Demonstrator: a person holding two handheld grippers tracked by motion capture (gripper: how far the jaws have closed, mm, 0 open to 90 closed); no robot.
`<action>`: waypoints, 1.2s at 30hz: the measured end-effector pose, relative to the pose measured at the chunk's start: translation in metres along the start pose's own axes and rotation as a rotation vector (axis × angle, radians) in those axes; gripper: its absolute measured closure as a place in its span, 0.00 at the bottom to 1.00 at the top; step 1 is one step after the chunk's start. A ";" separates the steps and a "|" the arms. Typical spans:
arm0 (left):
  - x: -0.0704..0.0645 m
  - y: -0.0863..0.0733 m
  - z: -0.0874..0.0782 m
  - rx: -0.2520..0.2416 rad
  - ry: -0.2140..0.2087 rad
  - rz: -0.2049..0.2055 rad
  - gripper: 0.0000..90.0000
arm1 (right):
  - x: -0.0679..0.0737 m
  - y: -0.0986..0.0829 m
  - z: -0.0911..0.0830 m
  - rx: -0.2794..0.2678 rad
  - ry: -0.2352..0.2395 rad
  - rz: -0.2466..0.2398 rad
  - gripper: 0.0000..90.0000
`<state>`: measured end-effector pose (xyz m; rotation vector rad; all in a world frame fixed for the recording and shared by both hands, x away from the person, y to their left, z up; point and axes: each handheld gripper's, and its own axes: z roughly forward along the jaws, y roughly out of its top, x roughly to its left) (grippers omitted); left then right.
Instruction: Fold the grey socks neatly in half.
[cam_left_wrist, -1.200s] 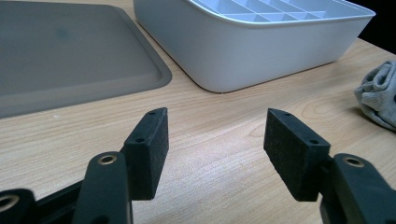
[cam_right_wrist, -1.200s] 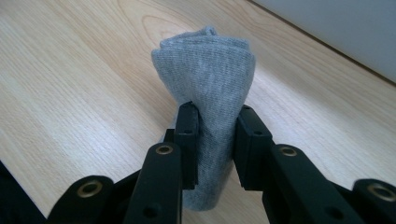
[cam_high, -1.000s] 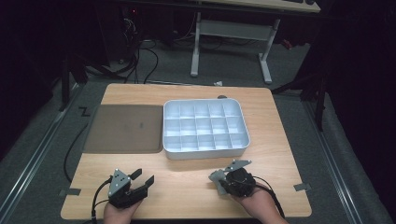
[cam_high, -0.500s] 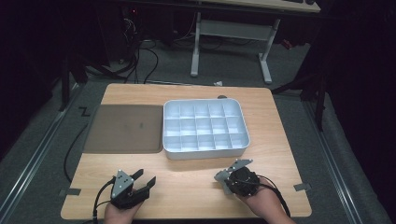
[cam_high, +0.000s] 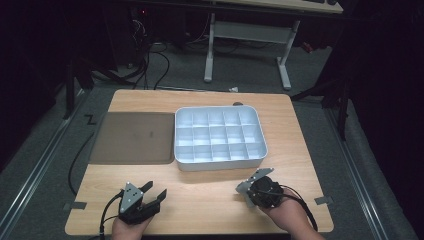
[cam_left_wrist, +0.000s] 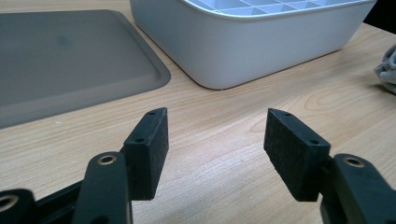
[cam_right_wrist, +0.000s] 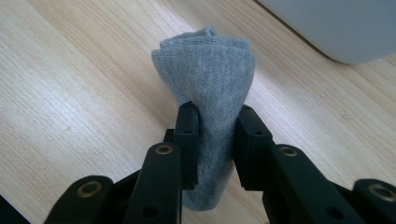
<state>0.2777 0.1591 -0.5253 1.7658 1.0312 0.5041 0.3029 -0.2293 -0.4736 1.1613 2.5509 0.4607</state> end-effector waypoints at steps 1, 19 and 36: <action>0.000 0.000 0.000 0.001 0.001 -0.002 0.45 | -0.002 0.000 -0.001 0.005 -0.003 0.003 0.82; 0.001 0.000 -0.001 0.006 -0.005 -0.016 0.46 | -0.035 0.017 -0.034 0.011 -0.015 0.046 0.82; 0.002 0.000 0.000 0.014 -0.018 -0.017 0.46 | -0.068 0.069 -0.050 0.048 -0.038 0.068 0.82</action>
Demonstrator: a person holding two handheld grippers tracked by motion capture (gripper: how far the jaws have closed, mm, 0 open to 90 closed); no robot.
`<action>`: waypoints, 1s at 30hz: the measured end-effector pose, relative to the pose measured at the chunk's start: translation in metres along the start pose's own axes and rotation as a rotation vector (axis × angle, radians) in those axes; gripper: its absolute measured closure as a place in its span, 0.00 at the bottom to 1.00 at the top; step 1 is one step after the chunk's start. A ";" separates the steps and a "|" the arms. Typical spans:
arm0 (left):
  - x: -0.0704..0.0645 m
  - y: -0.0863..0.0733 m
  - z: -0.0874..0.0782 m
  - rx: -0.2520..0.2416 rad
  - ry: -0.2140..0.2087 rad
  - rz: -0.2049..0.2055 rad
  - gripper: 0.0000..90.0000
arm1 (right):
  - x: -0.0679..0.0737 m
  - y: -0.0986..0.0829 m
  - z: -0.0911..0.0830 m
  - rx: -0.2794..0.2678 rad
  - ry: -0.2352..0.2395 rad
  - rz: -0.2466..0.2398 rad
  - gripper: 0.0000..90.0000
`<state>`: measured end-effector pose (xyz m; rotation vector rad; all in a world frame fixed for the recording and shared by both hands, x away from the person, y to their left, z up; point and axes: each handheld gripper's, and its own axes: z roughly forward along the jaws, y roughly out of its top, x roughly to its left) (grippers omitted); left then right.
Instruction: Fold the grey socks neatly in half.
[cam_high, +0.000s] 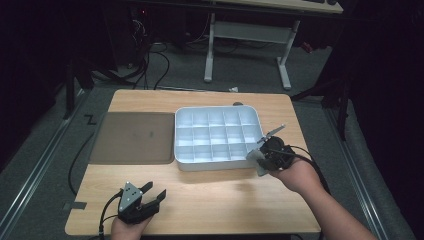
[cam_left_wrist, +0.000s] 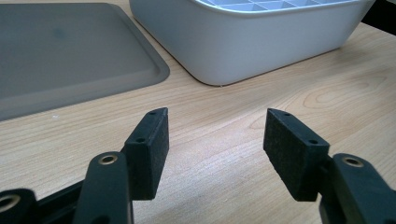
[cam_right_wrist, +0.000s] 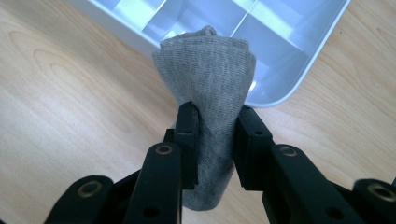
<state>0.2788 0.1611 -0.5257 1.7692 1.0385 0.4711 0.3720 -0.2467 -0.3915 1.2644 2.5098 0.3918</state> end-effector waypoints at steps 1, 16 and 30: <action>0.000 0.000 0.000 0.002 -0.001 0.000 0.46 | -0.001 0.003 0.001 0.003 -0.001 0.005 0.82; 0.003 0.000 -0.001 0.000 -0.007 -0.011 0.46 | -0.019 0.042 0.005 0.027 -0.024 0.020 0.82; 0.002 -0.001 0.000 0.001 -0.009 -0.010 0.46 | -0.032 0.057 0.026 0.091 -0.034 0.037 0.82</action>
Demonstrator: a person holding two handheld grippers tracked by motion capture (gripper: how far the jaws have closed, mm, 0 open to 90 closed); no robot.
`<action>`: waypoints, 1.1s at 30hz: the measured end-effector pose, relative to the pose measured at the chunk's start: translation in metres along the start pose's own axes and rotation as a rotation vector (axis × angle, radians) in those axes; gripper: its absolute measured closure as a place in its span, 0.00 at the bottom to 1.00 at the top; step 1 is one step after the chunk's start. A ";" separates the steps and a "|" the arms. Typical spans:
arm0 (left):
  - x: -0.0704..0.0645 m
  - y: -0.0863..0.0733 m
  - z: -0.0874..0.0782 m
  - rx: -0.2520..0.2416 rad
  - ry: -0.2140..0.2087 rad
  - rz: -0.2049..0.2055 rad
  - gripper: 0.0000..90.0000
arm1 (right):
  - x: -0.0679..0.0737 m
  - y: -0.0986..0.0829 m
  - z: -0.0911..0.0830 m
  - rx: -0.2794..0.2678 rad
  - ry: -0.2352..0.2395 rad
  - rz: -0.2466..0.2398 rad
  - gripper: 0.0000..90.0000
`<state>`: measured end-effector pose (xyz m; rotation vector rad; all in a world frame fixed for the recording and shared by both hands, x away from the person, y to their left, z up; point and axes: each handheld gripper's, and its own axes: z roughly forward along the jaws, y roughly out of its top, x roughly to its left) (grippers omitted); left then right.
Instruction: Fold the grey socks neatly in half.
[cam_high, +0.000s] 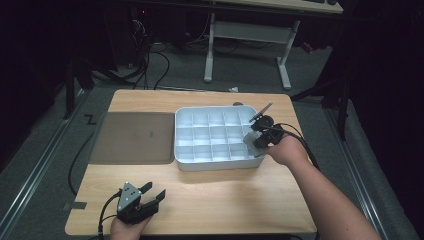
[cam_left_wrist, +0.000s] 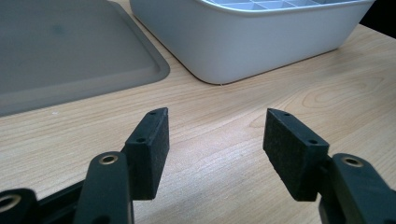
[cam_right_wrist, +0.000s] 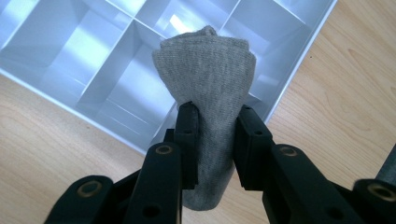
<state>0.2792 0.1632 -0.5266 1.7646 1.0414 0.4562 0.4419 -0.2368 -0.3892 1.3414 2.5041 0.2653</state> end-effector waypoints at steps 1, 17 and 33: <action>0.000 0.000 0.000 0.001 -0.001 0.000 0.46 | -0.001 0.000 0.002 0.007 0.003 0.005 0.82; 0.002 0.000 0.000 0.001 -0.002 -0.002 0.46 | 0.000 0.000 0.037 0.088 -0.006 0.029 0.82; 0.001 -0.001 0.000 0.003 -0.001 0.001 0.46 | 0.005 0.001 0.050 0.125 -0.018 0.026 0.83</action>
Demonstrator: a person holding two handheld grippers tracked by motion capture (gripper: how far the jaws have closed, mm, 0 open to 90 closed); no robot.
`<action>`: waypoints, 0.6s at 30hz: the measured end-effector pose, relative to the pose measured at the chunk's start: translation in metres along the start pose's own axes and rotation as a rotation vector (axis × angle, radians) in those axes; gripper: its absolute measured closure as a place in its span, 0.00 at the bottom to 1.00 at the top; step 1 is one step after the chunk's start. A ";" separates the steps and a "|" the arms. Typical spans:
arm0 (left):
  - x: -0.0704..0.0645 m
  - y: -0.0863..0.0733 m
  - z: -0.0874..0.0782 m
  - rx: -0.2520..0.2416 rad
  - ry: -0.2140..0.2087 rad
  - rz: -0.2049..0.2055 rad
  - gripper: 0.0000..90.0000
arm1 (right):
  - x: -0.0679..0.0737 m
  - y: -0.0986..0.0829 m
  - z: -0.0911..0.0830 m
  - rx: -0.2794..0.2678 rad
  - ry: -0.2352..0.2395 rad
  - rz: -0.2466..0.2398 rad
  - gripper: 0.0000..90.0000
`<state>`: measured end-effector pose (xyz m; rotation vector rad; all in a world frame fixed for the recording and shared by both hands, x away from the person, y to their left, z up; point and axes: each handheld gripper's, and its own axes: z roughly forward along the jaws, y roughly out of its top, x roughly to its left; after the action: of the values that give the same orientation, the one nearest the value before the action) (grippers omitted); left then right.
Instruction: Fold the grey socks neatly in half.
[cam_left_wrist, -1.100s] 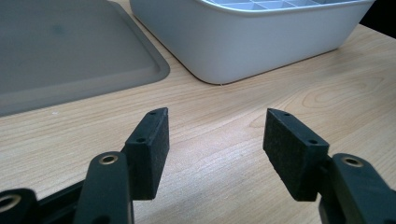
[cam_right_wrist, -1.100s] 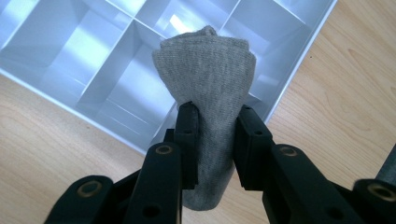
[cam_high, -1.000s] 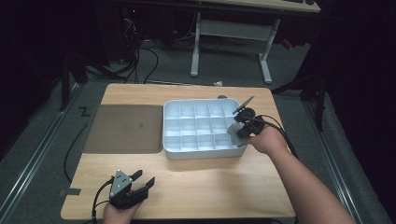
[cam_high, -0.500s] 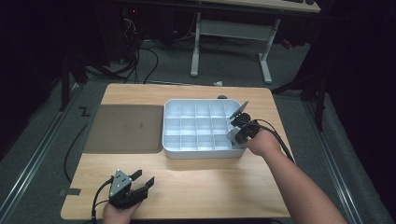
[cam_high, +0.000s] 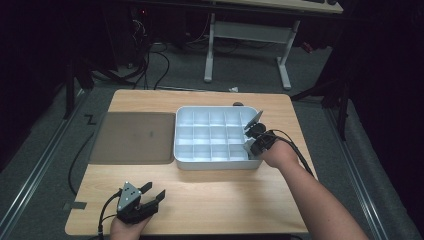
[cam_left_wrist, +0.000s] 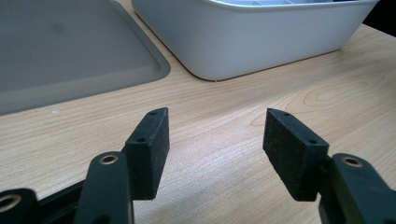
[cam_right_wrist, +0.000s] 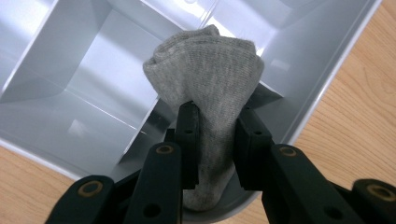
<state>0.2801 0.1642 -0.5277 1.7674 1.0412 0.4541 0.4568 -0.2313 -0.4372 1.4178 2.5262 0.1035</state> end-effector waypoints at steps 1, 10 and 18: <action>0.000 0.000 0.000 0.000 0.000 0.000 0.46 | 0.000 0.000 0.000 0.000 0.000 0.000 0.83; 0.000 0.000 0.001 0.004 -0.001 0.001 0.46 | 0.003 0.001 0.006 0.017 -0.009 -0.018 0.83; 0.001 0.000 0.000 0.003 0.000 0.002 0.46 | 0.005 0.003 0.014 0.042 -0.018 -0.026 0.83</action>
<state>0.2804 0.1646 -0.5282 1.7709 1.0413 0.4542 0.4603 -0.2266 -0.4508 1.3941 2.5457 0.0329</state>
